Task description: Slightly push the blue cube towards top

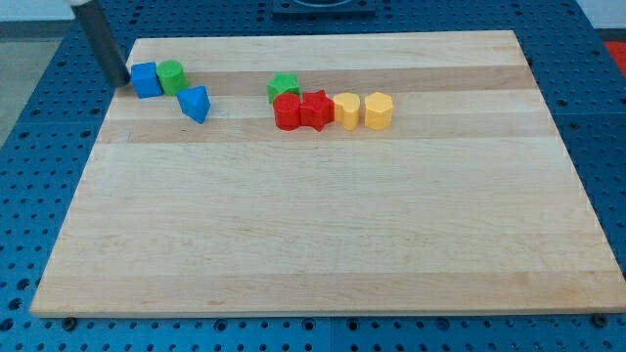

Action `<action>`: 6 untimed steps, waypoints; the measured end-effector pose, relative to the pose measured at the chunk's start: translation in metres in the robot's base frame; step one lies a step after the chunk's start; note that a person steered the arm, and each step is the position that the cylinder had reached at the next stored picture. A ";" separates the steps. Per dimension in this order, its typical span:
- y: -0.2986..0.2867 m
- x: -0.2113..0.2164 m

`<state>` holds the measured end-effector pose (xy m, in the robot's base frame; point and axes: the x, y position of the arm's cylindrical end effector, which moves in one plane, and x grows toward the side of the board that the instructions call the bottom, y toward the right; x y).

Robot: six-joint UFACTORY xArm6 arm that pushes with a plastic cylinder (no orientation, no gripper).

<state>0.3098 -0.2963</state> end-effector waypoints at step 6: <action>0.036 -0.035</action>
